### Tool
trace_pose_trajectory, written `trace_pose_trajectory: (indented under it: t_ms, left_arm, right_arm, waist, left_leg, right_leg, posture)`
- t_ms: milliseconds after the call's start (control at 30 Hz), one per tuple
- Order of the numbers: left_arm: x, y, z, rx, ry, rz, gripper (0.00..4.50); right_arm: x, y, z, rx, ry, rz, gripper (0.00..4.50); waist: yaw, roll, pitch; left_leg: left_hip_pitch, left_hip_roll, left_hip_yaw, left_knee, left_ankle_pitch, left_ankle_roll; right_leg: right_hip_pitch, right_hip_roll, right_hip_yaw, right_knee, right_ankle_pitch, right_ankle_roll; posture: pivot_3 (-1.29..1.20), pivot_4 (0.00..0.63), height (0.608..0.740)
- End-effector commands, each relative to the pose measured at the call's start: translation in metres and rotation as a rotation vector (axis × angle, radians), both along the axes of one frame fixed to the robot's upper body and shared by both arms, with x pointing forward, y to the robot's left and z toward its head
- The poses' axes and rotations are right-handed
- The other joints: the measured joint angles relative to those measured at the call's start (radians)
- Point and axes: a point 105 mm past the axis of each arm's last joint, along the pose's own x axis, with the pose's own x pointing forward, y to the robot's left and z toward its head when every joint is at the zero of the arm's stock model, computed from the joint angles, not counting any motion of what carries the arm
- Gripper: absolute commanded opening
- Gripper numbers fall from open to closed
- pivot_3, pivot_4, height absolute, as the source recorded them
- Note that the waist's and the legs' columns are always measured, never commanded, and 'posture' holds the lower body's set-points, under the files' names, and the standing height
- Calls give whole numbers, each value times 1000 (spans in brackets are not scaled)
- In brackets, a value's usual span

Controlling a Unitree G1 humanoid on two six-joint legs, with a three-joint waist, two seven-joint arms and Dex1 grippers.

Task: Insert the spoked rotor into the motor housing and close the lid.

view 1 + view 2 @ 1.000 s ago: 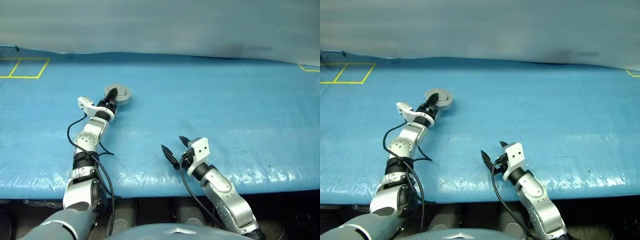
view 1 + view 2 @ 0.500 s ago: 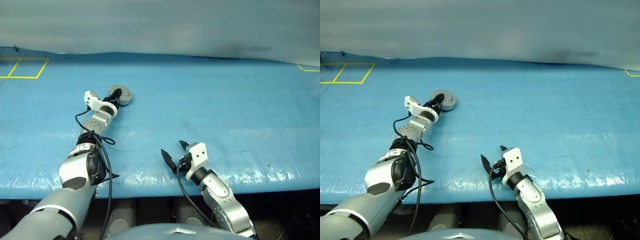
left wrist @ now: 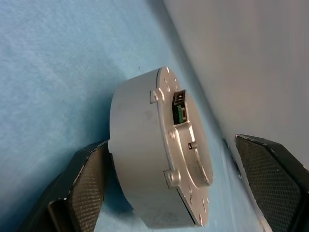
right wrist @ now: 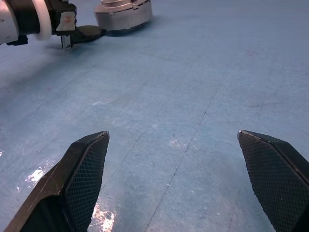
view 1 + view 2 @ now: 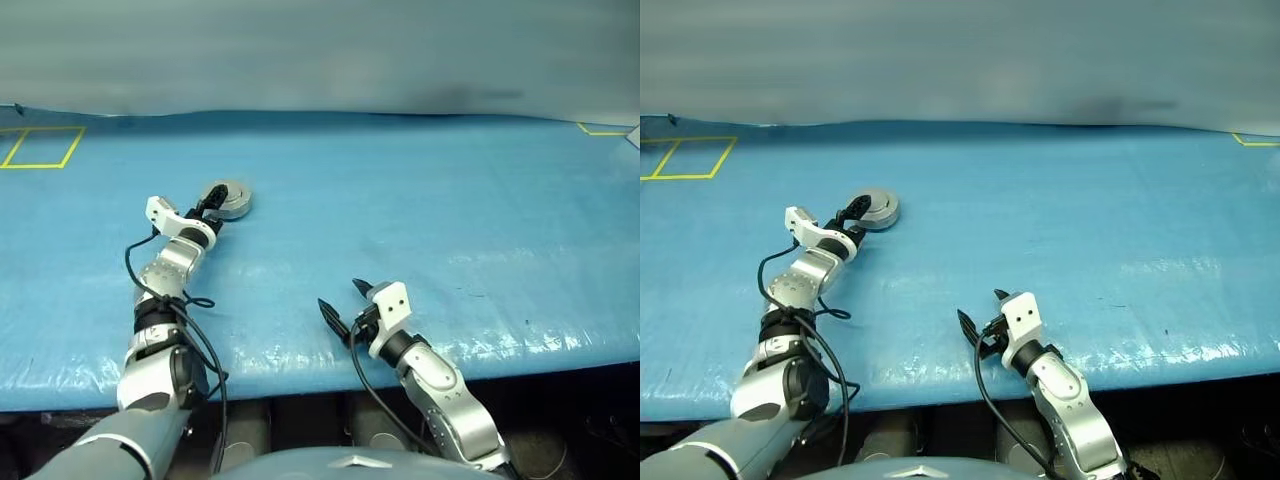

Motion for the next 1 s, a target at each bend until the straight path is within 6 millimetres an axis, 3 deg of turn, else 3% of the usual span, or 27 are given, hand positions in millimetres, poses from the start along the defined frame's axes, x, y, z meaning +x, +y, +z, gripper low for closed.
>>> trace_pose_trajectory:
  t_ms: [33, 233, 367, 533, 700, 800, 1000]
  left_arm:
    - [-23, -3, -15, 1, 85, -11, 4465]
    - [-60, -11, -13, 94, 88, -69, 4465]
    - [-87, -27, -4, 400, -14, -208, 4465]
    - [-110, -32, 10, 778, -198, -230, 4465]
    - [-124, -33, 15, 1064, -333, -196, 4465]
    - [-130, -37, 16, 1143, -391, -144, 4465]
    - [-139, -39, -7, 1229, -379, -110, 4465]
  right_arm:
    - [2, 4, 9, 14, -29, 34, 4500]
    - [4, 2, 10, 35, -3, 40, 4500]
    - [4, -4, 13, 32, -36, 26, 4500]
    - [8, -14, 18, 26, -76, -15, 4500]
    - [15, -20, 29, 16, -166, -75, 4500]
    - [18, -23, 36, 19, -240, -141, 4500]
    - [11, -17, 28, 55, -254, -190, 4500]
  waist:
    - [4, 0, 0]
    - [17, -1, -2]
    - [19, 0, -2]
    - [25, 0, -2]
    - [31, 0, -2]
    - [35, 1, -2]
    - [39, 2, -3]
  left_leg:
    - [2, 0, 0, 0, 0, 0]
    - [8, 0, 0, 0, 0, 0]
    - [8, 0, 0, -1, -1, -1]
    - [5, 0, 1, -2, -1, -1]
    - [0, 1, 2, -2, -1, -2]
    - [-6, 1, 2, -3, -1, -1]
    - [-7, 1, 2, -4, -1, -1]
  right_leg:
    - [2, 0, 0, 0, -2, -3]
    - [8, 0, 0, -1, -3, -5]
    - [8, -1, 0, -2, -3, -5]
    - [4, -1, 0, -3, -4, -7]
    - [-3, -1, 0, -3, -4, -7]
    - [-8, -1, 1, -3, -4, -7]
    - [-9, -1, 0, -3, -4, -7]
  posture:
    - [0, 150, 740]
    - [0, 150, 740]
    - [0, 150, 740]
    - [0, 150, 740]
    - [0, 150, 740]
    - [0, 150, 740]
    - [0, 150, 740]
